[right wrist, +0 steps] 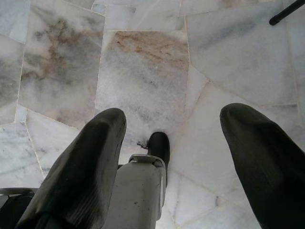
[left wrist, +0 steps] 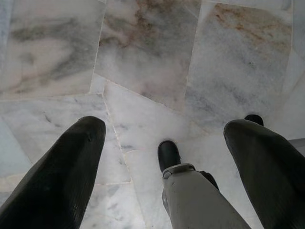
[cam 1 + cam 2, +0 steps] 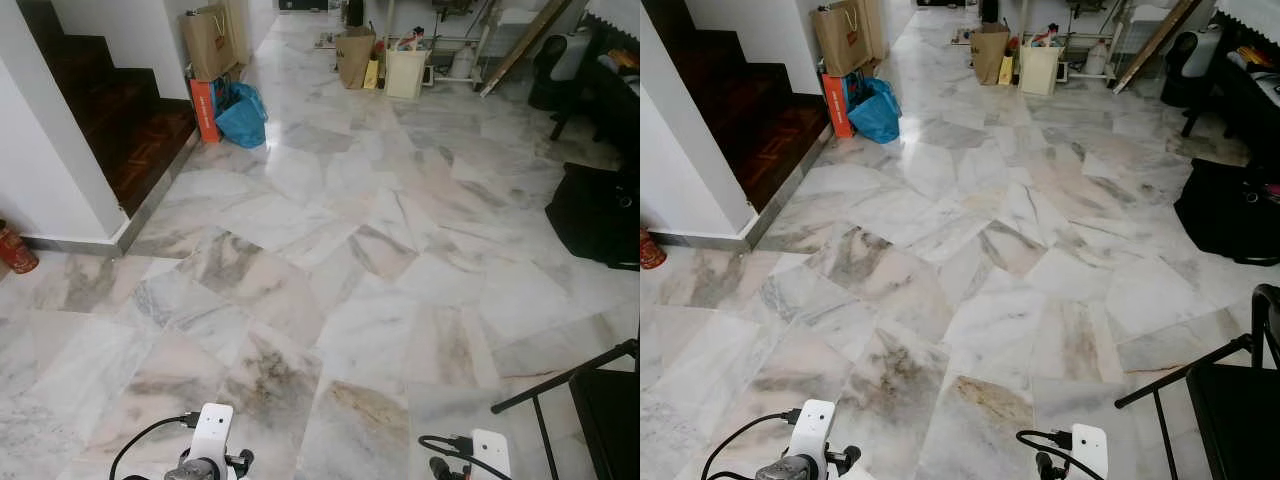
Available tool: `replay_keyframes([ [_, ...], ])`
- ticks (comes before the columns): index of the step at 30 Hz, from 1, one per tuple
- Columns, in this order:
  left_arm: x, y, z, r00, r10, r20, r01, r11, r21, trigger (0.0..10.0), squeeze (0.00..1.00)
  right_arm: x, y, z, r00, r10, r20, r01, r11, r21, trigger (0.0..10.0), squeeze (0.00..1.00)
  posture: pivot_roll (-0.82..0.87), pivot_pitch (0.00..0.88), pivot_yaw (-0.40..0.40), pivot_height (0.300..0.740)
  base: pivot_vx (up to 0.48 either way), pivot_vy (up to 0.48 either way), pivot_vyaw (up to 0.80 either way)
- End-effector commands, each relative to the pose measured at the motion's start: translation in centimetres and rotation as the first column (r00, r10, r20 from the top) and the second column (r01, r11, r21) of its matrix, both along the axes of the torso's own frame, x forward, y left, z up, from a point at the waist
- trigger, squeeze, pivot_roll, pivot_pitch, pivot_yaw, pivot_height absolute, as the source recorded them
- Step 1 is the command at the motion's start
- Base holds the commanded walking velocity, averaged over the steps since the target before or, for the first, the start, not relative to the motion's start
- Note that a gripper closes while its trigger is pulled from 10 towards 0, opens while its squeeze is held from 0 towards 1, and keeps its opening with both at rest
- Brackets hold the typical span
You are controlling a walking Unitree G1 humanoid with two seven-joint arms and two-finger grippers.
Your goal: Hang hanger
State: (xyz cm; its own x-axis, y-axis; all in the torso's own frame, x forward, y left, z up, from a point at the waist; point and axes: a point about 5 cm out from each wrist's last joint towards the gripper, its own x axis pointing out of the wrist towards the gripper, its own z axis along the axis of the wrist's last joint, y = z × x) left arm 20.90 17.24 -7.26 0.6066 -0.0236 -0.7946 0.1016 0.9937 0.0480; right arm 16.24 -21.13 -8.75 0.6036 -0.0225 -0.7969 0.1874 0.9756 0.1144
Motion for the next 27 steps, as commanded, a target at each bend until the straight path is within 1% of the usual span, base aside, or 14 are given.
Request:
replay_keyframes([
  [1,0.05,0.23,0.03,1.0,0.007,-0.003,-0.007,1.0,0.009,10.0,0.0,0.2,-0.09,0.11,1.0,-0.007,0.009,0.007,1.0,0.004,10.0,0.0,0.05,0.0,-0.005,0.74,0.0,0.0,0.0],
  [19,0.01,0.15,-0.01,1.0,0.002,-0.009,-0.002,1.0,0.009,10.0,0.0,0.28,-0.11,0.15,1.0,-0.004,0.01,0.004,1.0,0.003,10.0,0.0,0.05,0.0,-0.008,0.74,0.0,0.0,0.0],
  [27,-0.13,0.12,-0.09,1.0,0.002,-0.013,-0.002,1.0,0.007,10.0,0.0,0.28,-0.11,0.15,1.0,-0.008,0.011,0.007,1.0,0.006,10.0,0.0,0.05,0.0,-0.007,0.74,-0.321,0.0,0.0],
])
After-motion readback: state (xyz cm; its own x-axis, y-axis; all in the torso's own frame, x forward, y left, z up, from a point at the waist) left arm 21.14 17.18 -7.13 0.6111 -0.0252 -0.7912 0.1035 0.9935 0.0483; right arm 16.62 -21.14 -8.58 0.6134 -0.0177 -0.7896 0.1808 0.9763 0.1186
